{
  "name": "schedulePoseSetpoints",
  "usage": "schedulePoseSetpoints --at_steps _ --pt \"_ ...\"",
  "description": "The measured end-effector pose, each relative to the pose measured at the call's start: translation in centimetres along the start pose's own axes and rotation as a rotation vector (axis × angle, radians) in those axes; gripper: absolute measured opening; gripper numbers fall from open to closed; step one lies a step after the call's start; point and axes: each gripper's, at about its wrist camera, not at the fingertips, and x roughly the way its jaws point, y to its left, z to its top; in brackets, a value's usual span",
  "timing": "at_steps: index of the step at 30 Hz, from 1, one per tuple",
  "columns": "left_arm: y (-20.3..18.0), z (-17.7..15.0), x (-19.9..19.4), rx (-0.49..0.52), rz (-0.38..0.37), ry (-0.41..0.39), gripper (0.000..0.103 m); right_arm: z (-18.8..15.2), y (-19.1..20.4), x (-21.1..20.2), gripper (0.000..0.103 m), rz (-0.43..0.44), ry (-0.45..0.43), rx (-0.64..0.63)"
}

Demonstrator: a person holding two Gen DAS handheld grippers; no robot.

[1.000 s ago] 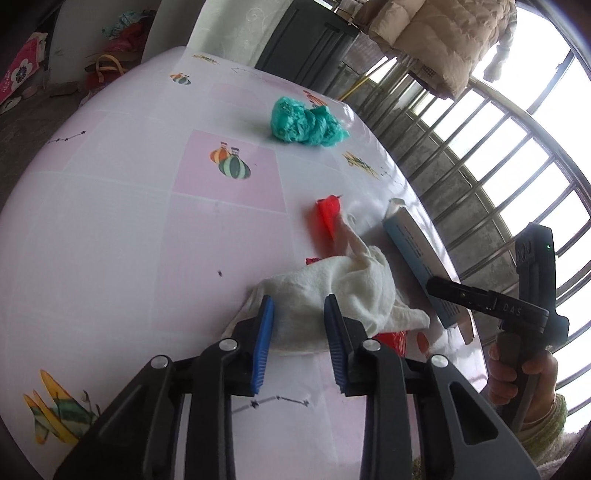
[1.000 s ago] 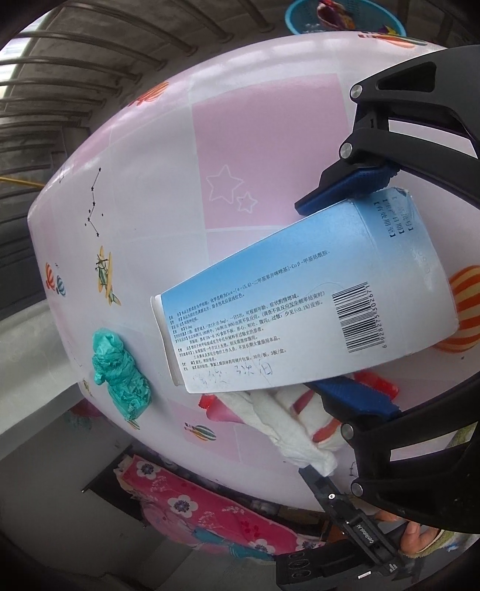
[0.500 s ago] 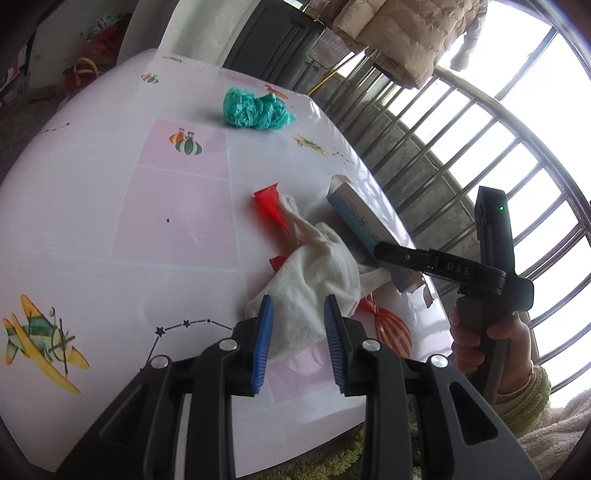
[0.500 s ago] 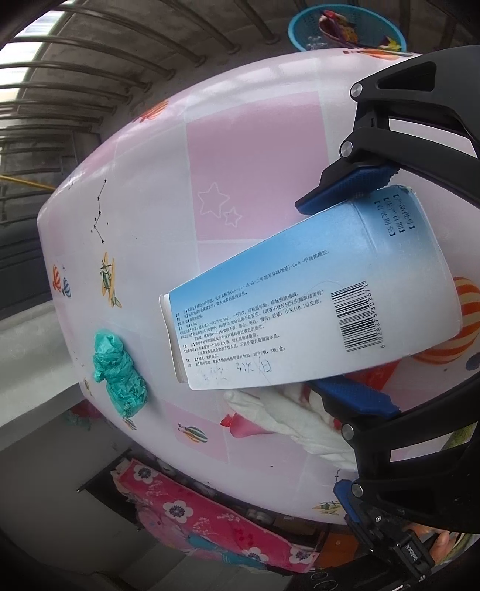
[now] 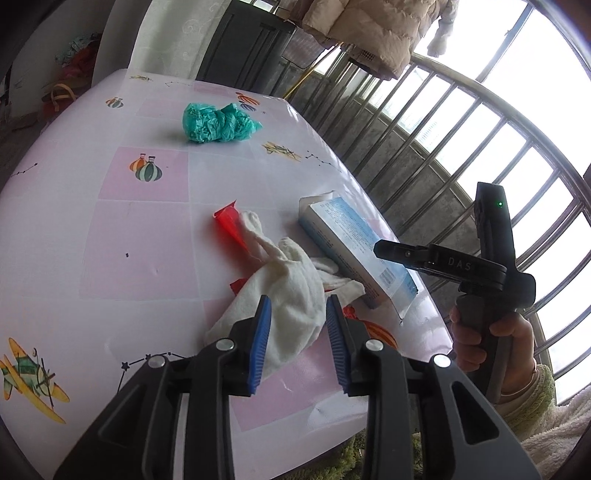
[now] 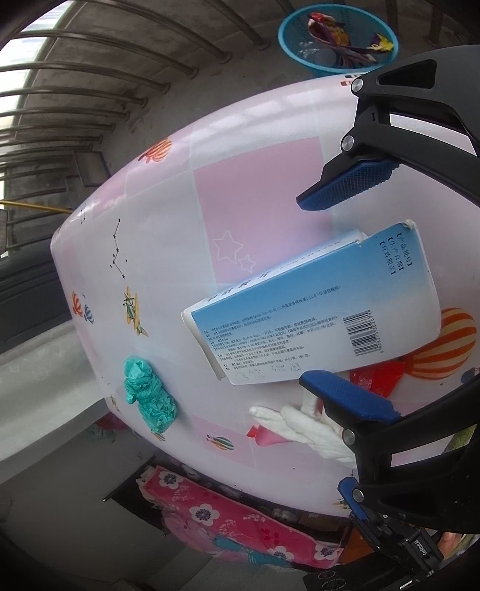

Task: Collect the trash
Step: 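Lift the white glove with the left gripper while the right lifts the box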

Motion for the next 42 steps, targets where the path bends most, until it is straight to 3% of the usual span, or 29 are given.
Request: schedulePoseSetpoints --at_steps 11,20,27,34,42 --pt "-0.7 0.1 0.9 0.011 0.039 0.026 0.030 0.8 2.8 2.6 0.087 -0.019 0.068 -0.180" --pt "-1.3 0.5 2.0 0.033 0.049 0.046 0.036 1.0 -0.5 2.2 0.081 -0.053 0.038 -0.041" --pt "-1.7 0.9 4.1 0.096 0.146 0.066 0.036 0.7 -0.8 2.0 0.081 -0.053 0.033 -0.037" --pt "-1.4 1.1 4.4 0.098 0.145 0.059 0.036 0.6 -0.9 1.9 0.081 -0.050 0.032 -0.034" --pt "-0.9 1.2 3.3 0.055 0.104 0.032 0.017 0.6 -0.9 1.9 0.081 -0.050 0.033 -0.034"
